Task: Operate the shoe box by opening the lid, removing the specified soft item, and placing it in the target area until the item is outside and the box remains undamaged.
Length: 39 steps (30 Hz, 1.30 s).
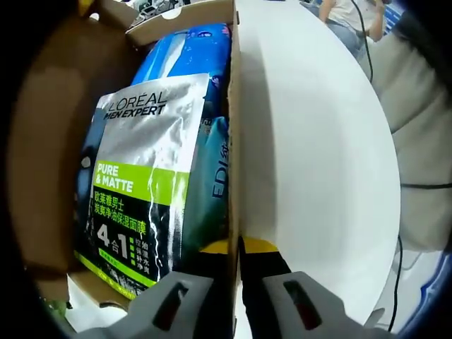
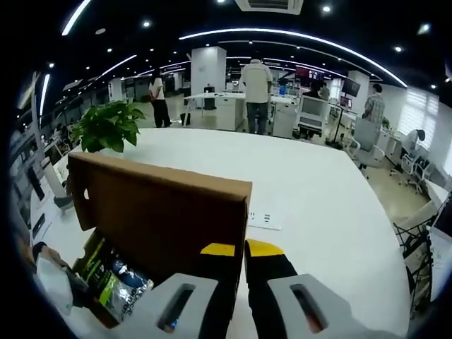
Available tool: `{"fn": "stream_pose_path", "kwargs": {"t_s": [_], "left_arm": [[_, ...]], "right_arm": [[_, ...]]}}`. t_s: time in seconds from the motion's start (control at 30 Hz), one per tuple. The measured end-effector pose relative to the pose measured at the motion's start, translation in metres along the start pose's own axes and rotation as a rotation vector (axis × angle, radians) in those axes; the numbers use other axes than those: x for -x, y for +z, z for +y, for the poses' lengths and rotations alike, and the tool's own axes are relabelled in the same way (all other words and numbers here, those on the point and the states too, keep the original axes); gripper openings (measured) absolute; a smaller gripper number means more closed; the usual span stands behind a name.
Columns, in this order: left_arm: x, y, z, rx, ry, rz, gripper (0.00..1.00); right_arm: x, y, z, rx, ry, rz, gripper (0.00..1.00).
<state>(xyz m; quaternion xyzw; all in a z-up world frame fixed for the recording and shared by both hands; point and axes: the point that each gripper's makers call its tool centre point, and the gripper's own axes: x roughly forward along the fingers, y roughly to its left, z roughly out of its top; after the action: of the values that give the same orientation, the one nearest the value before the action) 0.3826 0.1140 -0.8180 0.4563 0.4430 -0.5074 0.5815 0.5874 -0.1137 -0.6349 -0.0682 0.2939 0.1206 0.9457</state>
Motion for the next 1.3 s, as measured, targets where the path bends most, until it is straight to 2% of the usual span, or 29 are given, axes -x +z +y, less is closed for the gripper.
{"fn": "stream_pose_path", "kwargs": {"t_s": [0.3,0.33,0.67,0.93,1.03,1.3], "left_arm": [[0.000,0.000,0.000,0.001,0.002,0.000,0.01],[0.000,0.000,0.000,0.001,0.002,0.000,0.01],[0.000,0.000,0.000,-0.005,0.009,0.006,0.01],[0.000,0.000,0.000,-0.008,0.010,0.006,0.01],[0.000,0.000,0.001,-0.009,0.011,0.005,0.01],[0.000,0.000,0.001,-0.017,0.012,-0.001,0.01]], "right_arm": [[-0.008,-0.004,-0.001,0.003,0.005,0.011,0.00],[-0.009,-0.005,-0.001,-0.023,0.008,0.014,0.00],[-0.016,-0.006,-0.003,-0.051,-0.001,0.031,0.00],[-0.024,-0.015,-0.003,-0.086,0.005,0.060,0.00],[-0.025,-0.016,-0.003,-0.122,0.004,0.059,0.00],[-0.030,-0.018,-0.003,-0.114,-0.001,0.074,0.00]]}}
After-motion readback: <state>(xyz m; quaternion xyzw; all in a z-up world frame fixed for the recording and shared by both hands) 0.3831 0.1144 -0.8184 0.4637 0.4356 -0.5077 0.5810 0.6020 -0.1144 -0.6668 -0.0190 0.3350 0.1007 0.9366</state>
